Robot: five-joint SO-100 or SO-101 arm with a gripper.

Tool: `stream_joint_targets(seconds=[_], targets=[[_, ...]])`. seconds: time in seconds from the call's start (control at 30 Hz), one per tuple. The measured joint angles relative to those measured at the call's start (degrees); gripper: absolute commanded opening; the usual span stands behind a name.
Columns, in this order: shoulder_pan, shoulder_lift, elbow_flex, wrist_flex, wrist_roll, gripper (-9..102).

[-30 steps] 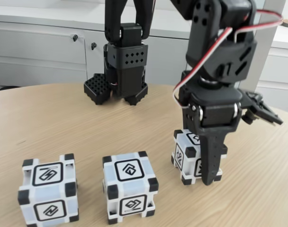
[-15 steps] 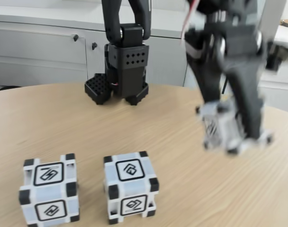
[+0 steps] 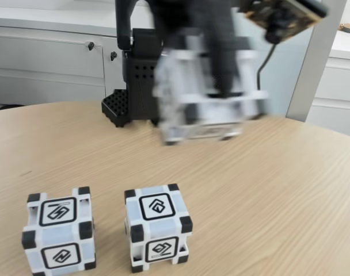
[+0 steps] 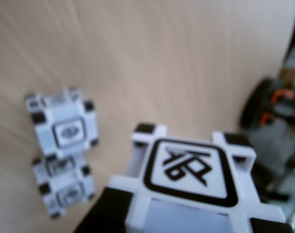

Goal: Stack cubes from left to right.

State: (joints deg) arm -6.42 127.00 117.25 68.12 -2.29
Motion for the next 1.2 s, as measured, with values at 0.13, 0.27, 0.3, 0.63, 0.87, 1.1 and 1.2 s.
stream_joint_targets(seconds=[0.13, 0.27, 0.3, 0.63, 0.87, 1.1, 1.2], targets=[[6.3, 0.0, 1.4, 0.4, -3.7, 0], [10.9, 0.0, 4.9, 2.7, -7.5, 0], [12.1, 0.0, 5.4, 3.3, -8.3, 0], [22.5, 0.1, 6.3, 5.4, -13.4, 0], [24.6, 0.1, 6.5, 5.4, -12.6, 0], [24.1, -5.5, 6.6, 5.4, -8.6, 0], [24.1, -9.5, 6.6, 5.4, -6.9, 0]])
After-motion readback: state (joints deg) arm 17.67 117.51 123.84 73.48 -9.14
